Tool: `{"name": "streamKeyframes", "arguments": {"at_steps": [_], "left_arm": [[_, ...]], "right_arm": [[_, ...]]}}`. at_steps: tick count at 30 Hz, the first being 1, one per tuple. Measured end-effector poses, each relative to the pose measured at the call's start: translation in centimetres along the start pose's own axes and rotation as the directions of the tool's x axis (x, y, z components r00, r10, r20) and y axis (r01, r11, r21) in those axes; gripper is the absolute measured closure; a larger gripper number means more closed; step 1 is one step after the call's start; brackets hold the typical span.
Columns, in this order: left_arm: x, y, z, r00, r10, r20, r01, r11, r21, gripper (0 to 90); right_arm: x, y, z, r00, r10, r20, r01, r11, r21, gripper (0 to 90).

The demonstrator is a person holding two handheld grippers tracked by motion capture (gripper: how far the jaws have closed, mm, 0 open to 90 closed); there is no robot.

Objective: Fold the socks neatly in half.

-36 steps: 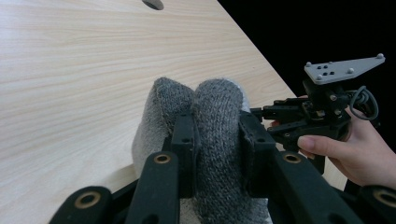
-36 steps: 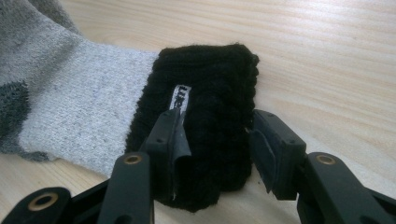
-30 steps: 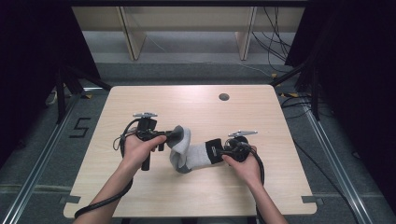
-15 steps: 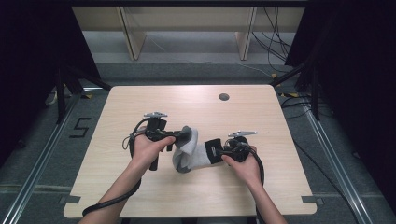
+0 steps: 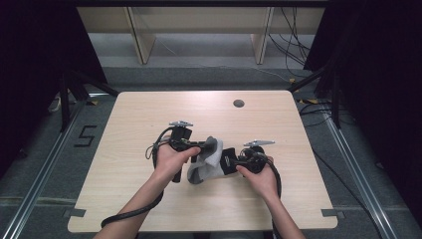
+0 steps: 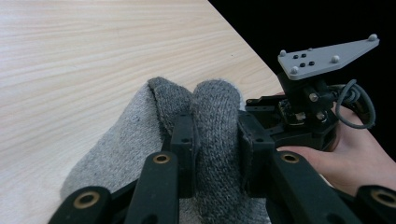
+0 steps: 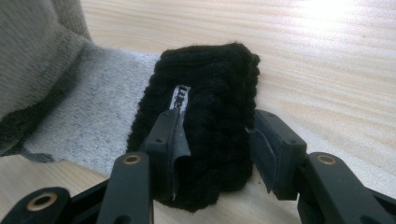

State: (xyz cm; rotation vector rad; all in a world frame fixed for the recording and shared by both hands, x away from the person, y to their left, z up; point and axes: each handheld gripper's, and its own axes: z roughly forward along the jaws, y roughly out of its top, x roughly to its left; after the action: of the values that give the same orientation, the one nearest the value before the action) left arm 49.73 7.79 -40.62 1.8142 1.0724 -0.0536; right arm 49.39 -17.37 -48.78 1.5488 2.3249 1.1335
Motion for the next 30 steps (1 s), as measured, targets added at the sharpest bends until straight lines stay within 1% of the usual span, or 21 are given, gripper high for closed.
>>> {"name": "streamKeyframes", "arguments": {"at_steps": [1, 3, 5, 7, 8, 10, 12, 14, 15, 17, 18, 19, 20, 21, 23, 24, 26, 27, 28, 29, 30], "left_arm": [[0.0, 0.0, 0.3, 1.0, 0.001, 0.005, -0.001, 1.0, 0.007, 71.5], [-0.2, -0.1, 0.8, 0.9999, 0.011, -0.005, -0.011, 0.9997, 0.021, 71.5], [-0.3, -0.1, 1.5, 0.9992, 0.023, -0.032, -0.022, 0.9992, 0.033, 71.5], [-0.5, -0.2, 2.3, 0.9966, 0.046, -0.068, -0.043, 0.998, 0.047, 71.5], [-0.6, -0.2, 2.7, 0.9956, 0.051, -0.079, -0.047, 0.9974, 0.054, 71.5], [-0.7, -0.4, 3.5, 0.9922, 0.077, -0.097, -0.07, 0.9945, 0.078, 71.4], [-1.0, -0.7, 4.3, 0.9911, 0.077, -0.108, -0.068, 0.9937, 0.089, 71.4], [-1.0, -0.9, 4.9, 0.9868, 0.099, -0.128, -0.085, 0.9905, 0.109, 71.4], [-1.0, -0.9, 5.1, 0.9865, 0.093, -0.134, -0.08, 0.9912, 0.105, 71.4], [-1.0, -1.0, 5.5, 0.9827, 0.108, -0.151, -0.09, 0.9885, 0.121, 71.4], [-1.0, -1.0, 5.7, 0.9815, 0.113, -0.155, -0.094, 0.988, 0.123, 71.4], [-1.0, -1.1, 6.0, 0.9794, 0.114, -0.167, -0.093, 0.9874, 0.128, 71.4], [-1.0, -1.1, 6.1, 0.9774, 0.123, -0.172, -0.1, 0.9861, 0.132, 71.4], [-1.0, -1.1, 6.3, 0.9753, 0.125, -0.182, -0.101, 0.9858, 0.134, 71.3], [-1.0, -1.2, 6.6, 0.9745, 0.128, -0.184, -0.104, 0.9851, 0.137, 71.3], [-1.0, -1.2, 6.8, 0.9724, 0.132, -0.192, -0.105, 0.9841, 0.143, 71.3], [-1.0, -1.2, 7.0, 0.9697, 0.14, -0.2, -0.111, 0.9828, 0.147, 71.2], [-1.0, -1.2, 7.1, 0.97, 0.137, -0.2, -0.109, 0.9833, 0.146, 71.2], [-1.0, -1.2, 7.2, 0.9686, 0.141, -0.205, -0.112, 0.9826, 0.149, 71.2], [-1.0, -1.1, 7.3, 0.9687, 0.14, -0.205, -0.11, 0.9825, 0.15, 71.2], [-1.0, -1.1, 7.4, 0.9686, 0.141, -0.205, -0.111, 0.9823, 0.151, 71.1]], "right_arm": [[0.0, 0.0, 0.0, 1.0, 0.001, 0.002, -0.001, 1.0, 0.002, 54.0], [0.0, 0.0, 0.0, 1.0, 0.007, 0.0, -0.007, 1.0, 0.005, 54.1], [0.0, 0.0, 0.0, 0.9999, 0.008, 0.008, -0.008, 1.0, 0.002, 54.0], [0.0, 0.0, 0.0, 1.0, -0.003, 0.003, 0.003, 1.0, -0.001, 54.0], [0.0, 0.0, 0.0, 1.0, 0.003, 0.002, -0.003, 1.0, 0.0, 53.7], [0.0, 0.0, -0.1, 0.9998, -0.02, 0.001, 0.02, 1.0, -0.009, 52.3], [0.1, 0.2, -0.5, 0.9998, -0.019, 0.003, 0.019, 1.0, -0.016, 50.3], [0.2, 0.5, -1.4, 0.9988, -0.047, 0.015, 0.048, 0.997, -0.053, 50.1], [0.1, 0.6, -1.9, 0.9976, -0.068, 0.012, 0.069, 0.994, -0.082, 51.5], [0.0, 0.7, -2.9, 0.9977, -0.065, 0.021, 0.067, 0.993, -0.101, 64.6], [-0.3, 0.8, -3.5, 0.997, -0.069, 0.035, 0.072, 0.991, -0.113, 70.9], [-0.2, 0.7, -3.7, 0.9997, -0.024, 0.001, 0.024, 0.994, -0.109, 75.6], [-0.5, 0.7, -3.7, 0.9988, -0.042, -0.025, 0.039, 0.994, -0.098, 78.7], [-0.5, 0.7, -3.6, 0.9989, -0.033, -0.034, 0.03, 0.996, -0.083, 80.4], [-0.4, 0.5, -3.1, 0.9988, -0.017, -0.046, 0.015, 0.999, -0.051, 82.6], [-0.4, 0.4, -2.9, 0.9983, -0.019, -0.056, 0.016, 0.999, -0.049, 83.3], [-0.4, 0.3, -2.4, 0.9987, -0.022, -0.046, 0.02, 0.999, -0.038, 84.6], [-0.5, 0.3, -2.2, 0.999, -0.011, -0.043, 0.009, 0.999, -0.031, 84.9], [-0.6, 0.2, -2.2, 0.9993, 0.007, -0.037, -0.007, 1.0, -0.018, 84.9], [-0.7, 0.2, -2.2, 0.9995, 0.003, -0.031, -0.003, 1.0, -0.022, 84.9], [-0.7, 0.2, -2.2, 0.9994, 0.026, -0.023, -0.026, 1.0, -0.005, 84.8]]}}
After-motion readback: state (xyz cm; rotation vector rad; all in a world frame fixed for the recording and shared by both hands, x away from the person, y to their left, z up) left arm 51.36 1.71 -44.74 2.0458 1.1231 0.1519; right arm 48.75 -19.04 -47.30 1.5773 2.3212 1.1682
